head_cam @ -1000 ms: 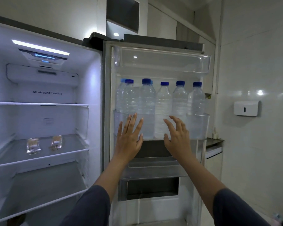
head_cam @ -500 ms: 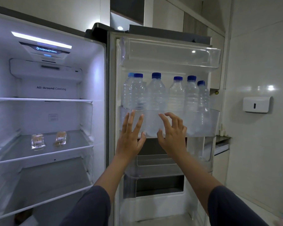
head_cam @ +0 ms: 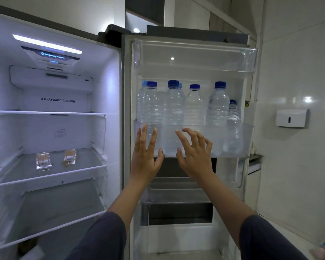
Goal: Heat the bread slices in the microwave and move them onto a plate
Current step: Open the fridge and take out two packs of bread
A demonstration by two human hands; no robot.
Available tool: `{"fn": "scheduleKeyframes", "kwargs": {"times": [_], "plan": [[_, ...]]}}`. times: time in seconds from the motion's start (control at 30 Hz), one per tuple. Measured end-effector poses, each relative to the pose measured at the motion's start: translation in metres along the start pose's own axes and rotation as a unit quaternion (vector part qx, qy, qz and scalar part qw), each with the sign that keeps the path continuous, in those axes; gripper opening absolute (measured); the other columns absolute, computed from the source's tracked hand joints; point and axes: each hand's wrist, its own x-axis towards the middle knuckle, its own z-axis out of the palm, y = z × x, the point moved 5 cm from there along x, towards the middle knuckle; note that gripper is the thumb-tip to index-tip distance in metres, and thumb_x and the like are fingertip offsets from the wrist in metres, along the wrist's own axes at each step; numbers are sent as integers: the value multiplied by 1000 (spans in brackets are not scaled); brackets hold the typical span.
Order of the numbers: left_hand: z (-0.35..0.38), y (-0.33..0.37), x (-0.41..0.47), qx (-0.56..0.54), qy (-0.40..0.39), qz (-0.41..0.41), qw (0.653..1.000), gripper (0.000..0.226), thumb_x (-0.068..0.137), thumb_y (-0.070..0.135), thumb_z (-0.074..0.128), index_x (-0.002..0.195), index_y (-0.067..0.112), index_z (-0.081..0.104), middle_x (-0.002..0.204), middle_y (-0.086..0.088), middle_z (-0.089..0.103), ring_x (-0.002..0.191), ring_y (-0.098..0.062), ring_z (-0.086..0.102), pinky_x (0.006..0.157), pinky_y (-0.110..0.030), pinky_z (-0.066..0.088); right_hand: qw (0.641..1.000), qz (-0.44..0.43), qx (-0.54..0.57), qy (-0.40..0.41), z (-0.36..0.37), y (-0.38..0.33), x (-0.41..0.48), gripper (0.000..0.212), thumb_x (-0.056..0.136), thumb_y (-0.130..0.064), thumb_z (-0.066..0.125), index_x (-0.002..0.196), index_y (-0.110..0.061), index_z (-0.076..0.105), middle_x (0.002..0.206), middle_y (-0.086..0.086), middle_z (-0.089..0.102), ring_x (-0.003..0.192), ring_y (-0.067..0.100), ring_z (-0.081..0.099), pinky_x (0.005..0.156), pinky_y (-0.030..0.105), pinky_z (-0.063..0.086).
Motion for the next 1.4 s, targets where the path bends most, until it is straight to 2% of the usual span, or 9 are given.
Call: {"fn": "scheduleKeyframes", "kwargs": {"times": [0.13,0.23,0.33,0.4,0.53,0.73,0.93,1.23,1.4], "plan": [[-1,3,2,34,-2,5,999,71,89,40,43,147,30,3,155,-5,4,146,-19,-4,119,-40,4,998,-14,39,38,-20,15,6,38,82,-29,45,119,-23,47,121,5,54,111,16,41,86,37,40],[-1,6,6,55,12,18,998,73,89,41,40,148,27,-1,156,-5,2,146,-18,-8,119,-38,-4,982,61,97,149,-52,48,20,29,84,-19,46,112,-16,49,111,14,59,105,17,45,88,24,31],[5,18,14,74,18,57,995,69,92,45,34,148,25,0,158,4,-10,146,-20,-4,119,-41,-4,950,170,139,220,-79,86,40,30,84,-16,45,111,-5,53,110,20,56,104,23,47,88,30,38],[11,26,18,90,16,74,993,65,93,48,29,148,24,3,158,5,-10,146,-22,0,118,-43,-5,938,248,170,170,-83,107,56,33,85,-14,47,117,-4,50,117,18,51,106,27,48,85,30,41],[18,25,18,137,35,64,988,63,93,48,25,148,21,8,158,1,-8,146,-24,2,118,-48,-2,909,394,74,-110,-57,137,80,49,87,-18,48,133,-7,36,131,17,43,116,34,46,90,38,39],[17,22,16,147,68,88,983,64,93,47,27,148,21,9,158,1,-5,146,-23,2,118,-49,1,844,421,-67,-326,-40,161,89,75,84,-48,55,144,-14,26,143,11,40,128,32,42,102,42,36],[16,23,17,159,67,86,981,63,93,47,26,148,21,9,158,2,-6,146,-22,1,118,-47,-3,849,411,-105,-315,-47,158,83,72,84,-53,57,138,-8,37,137,13,47,124,31,46,100,38,37],[15,22,16,161,71,89,980,65,93,48,27,148,22,6,158,3,-7,146,-22,1,118,-48,0,882,417,-25,-220,-61,161,77,75,73,-61,64,119,-4,49,97,10,53,83,24,51,71,33,42],[12,21,15,150,60,89,983,64,94,48,24,148,23,3,158,3,-9,146,-22,1,118,-48,0,888,379,134,-222,-71,146,75,57,74,-37,73,118,-8,53,100,8,56,86,20,51,72,31,42]]}}
